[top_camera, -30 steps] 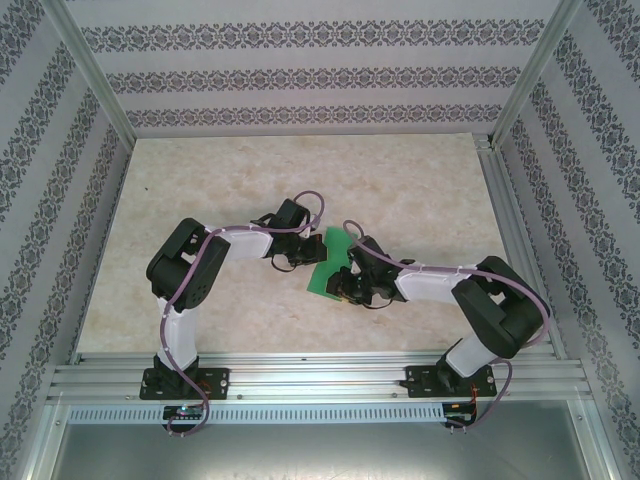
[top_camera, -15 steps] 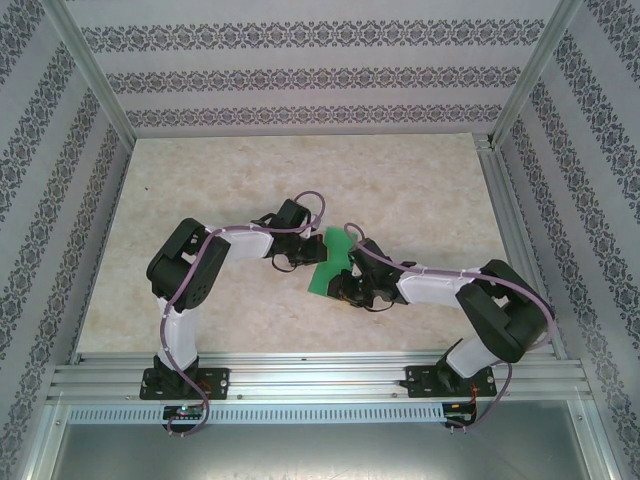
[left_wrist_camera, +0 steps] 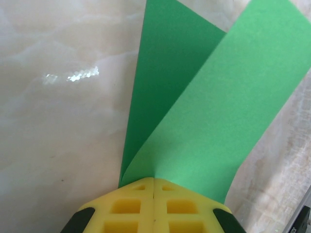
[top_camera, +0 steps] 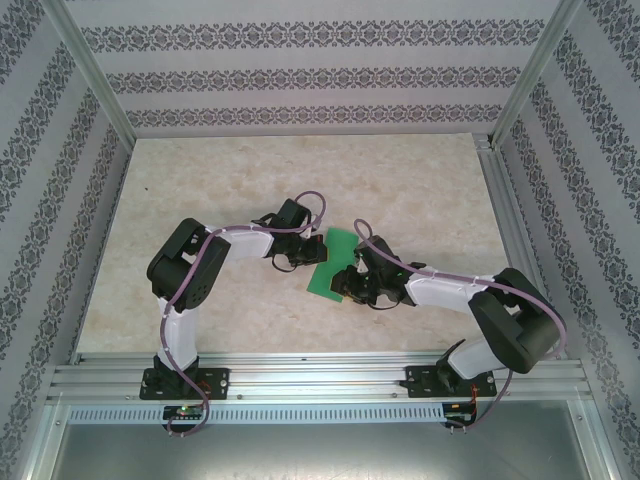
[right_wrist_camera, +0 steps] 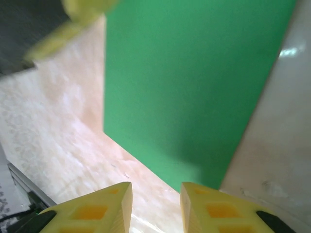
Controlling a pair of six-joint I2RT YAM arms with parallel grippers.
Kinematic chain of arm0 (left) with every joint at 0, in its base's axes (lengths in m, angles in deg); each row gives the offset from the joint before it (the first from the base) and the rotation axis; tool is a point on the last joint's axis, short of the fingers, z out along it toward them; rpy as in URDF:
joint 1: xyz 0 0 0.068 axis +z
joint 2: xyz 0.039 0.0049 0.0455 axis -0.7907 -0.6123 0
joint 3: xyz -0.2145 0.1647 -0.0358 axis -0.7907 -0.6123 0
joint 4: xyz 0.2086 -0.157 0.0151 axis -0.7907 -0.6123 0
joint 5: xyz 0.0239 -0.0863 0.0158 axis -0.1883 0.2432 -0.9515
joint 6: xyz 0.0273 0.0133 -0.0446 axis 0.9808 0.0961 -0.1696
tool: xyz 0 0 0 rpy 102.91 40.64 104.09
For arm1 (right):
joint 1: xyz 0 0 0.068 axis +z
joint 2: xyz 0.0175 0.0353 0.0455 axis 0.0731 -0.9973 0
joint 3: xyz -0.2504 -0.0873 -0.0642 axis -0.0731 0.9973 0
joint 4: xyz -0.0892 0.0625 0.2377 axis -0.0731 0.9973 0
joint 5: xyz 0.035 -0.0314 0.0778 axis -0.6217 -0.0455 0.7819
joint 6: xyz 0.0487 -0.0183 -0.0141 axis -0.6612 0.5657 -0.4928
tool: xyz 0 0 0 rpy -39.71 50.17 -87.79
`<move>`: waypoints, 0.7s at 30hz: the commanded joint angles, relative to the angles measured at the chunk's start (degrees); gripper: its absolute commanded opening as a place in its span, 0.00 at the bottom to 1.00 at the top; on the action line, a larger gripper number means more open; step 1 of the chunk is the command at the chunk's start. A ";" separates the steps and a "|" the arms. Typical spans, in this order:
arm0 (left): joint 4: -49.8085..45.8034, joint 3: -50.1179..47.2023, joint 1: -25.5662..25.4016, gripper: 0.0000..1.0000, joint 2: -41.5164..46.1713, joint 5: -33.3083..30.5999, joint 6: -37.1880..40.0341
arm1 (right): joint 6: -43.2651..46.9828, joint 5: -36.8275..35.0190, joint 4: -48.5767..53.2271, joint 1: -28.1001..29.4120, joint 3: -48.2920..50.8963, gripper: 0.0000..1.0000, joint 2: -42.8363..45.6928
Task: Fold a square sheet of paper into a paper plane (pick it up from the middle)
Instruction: Fold the square sheet of paper in half at the center of the table.
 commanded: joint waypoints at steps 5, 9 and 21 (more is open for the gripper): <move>-3.81 0.70 -1.25 0.04 -1.60 -1.35 0.94 | 4.15 1.12 -1.09 -4.93 -4.65 0.32 -2.38; -4.16 0.95 -1.29 0.04 -1.67 -1.35 1.23 | 3.22 1.74 -5.02 -5.07 -2.49 0.32 -6.50; -4.44 0.68 -1.34 0.04 -1.60 -1.37 1.40 | 5.02 -1.09 2.16 -5.46 -6.41 0.33 -4.23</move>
